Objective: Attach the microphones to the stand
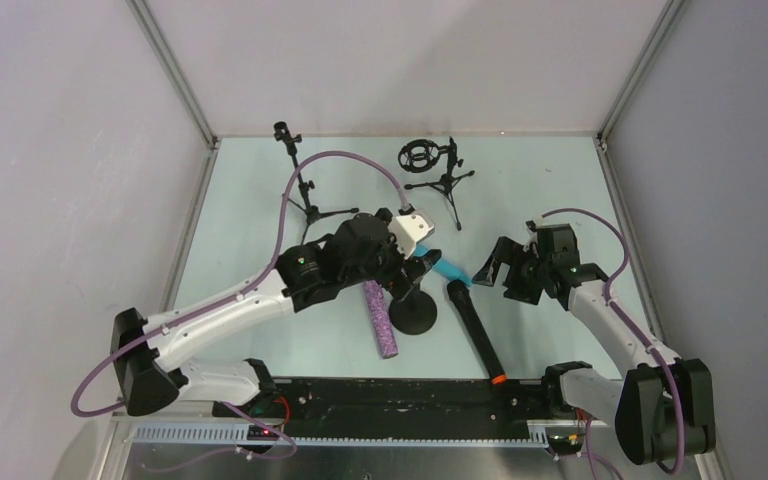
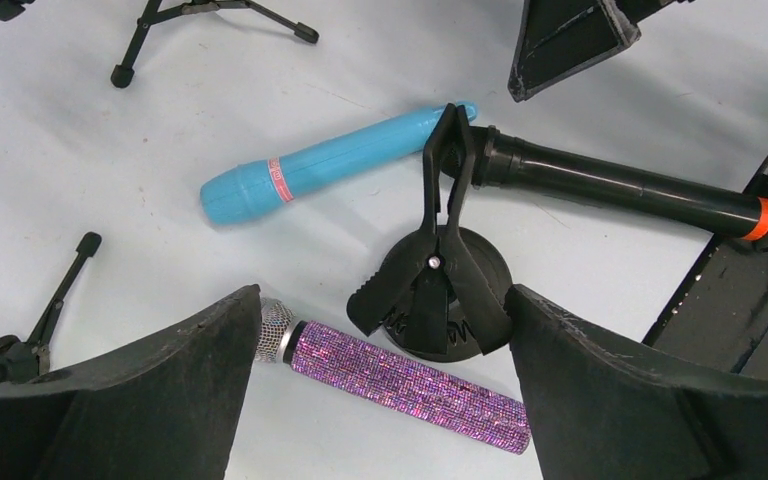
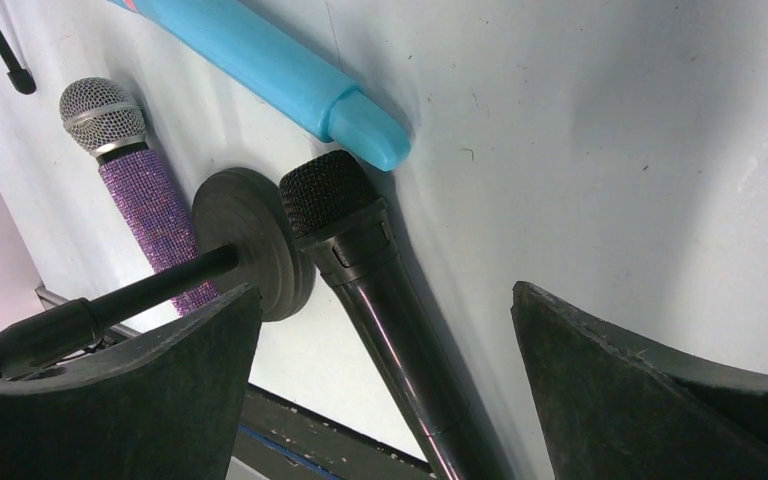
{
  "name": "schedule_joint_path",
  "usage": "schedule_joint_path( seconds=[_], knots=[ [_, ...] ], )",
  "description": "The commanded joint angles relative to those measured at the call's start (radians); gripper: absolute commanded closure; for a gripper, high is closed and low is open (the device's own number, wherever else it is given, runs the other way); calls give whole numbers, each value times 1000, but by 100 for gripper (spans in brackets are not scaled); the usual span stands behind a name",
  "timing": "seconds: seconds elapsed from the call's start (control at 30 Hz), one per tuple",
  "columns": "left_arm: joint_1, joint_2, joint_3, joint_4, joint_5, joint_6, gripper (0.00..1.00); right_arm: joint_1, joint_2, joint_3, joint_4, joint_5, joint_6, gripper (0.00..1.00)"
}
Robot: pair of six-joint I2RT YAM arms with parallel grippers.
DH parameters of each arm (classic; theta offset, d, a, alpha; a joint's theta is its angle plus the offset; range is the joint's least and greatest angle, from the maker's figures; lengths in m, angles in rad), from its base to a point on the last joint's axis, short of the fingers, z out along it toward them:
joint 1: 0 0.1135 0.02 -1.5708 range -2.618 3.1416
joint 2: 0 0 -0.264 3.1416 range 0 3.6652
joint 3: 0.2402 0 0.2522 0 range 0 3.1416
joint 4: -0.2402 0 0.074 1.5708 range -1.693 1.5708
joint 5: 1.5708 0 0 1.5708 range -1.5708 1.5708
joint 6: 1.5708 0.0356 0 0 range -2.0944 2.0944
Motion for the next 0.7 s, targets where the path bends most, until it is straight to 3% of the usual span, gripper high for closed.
schedule_joint_path(
  seconds=[0.0, 0.43, 0.67],
  knots=[
    [-5, -32, -18, 30, -40, -4, 7, 7, -25, 2, -6, 15, 4, 0],
    [-4, -87, -46, 28, -59, 34, 13, 10, -34, 2, -11, 15, 3, 0],
    [-4, -105, -64, 28, -27, 25, 11, 15, -40, 2, -16, 24, 3, 0]
  ],
)
